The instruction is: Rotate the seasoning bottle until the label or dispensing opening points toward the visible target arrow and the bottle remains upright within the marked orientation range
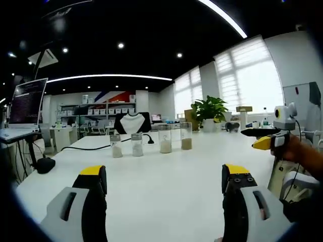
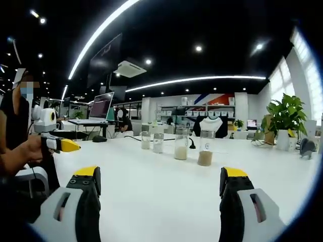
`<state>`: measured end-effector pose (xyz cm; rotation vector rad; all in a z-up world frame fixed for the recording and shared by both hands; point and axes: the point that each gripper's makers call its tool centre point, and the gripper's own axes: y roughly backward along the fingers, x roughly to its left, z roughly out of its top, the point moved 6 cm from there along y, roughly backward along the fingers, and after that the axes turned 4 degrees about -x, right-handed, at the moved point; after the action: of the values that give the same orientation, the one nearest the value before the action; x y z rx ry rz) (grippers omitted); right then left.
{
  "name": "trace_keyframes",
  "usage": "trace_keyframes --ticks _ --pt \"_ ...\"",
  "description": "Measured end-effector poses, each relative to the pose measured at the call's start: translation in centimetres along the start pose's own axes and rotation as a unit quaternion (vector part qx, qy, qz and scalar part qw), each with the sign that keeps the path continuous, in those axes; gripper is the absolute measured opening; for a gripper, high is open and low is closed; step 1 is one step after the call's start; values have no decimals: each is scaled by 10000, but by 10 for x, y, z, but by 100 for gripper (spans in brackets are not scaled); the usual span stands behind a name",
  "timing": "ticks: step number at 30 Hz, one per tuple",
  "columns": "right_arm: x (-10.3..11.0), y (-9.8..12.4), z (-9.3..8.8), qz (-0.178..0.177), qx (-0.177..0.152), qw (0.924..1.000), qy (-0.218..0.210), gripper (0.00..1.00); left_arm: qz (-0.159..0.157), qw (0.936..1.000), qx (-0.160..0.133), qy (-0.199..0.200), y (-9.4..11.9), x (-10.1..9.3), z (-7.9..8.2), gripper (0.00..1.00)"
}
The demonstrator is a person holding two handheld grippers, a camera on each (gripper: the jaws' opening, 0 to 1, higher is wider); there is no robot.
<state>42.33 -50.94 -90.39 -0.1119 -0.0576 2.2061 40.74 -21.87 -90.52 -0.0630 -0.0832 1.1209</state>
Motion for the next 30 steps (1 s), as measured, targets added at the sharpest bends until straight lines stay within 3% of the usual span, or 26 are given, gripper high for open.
trace_keyframes --ticks 22,26,30 --pt "10 -6 1 112 -149 9997 176 99 13 10000 10 33 0 1 -3 100" --pt "11 -5 4 162 -285 9994 72 87 13 10000 15 30 1 0 -4 100" --pt "10 -5 6 112 -336 9994 66 93 16 10000 5 54 1 0 -4 100"
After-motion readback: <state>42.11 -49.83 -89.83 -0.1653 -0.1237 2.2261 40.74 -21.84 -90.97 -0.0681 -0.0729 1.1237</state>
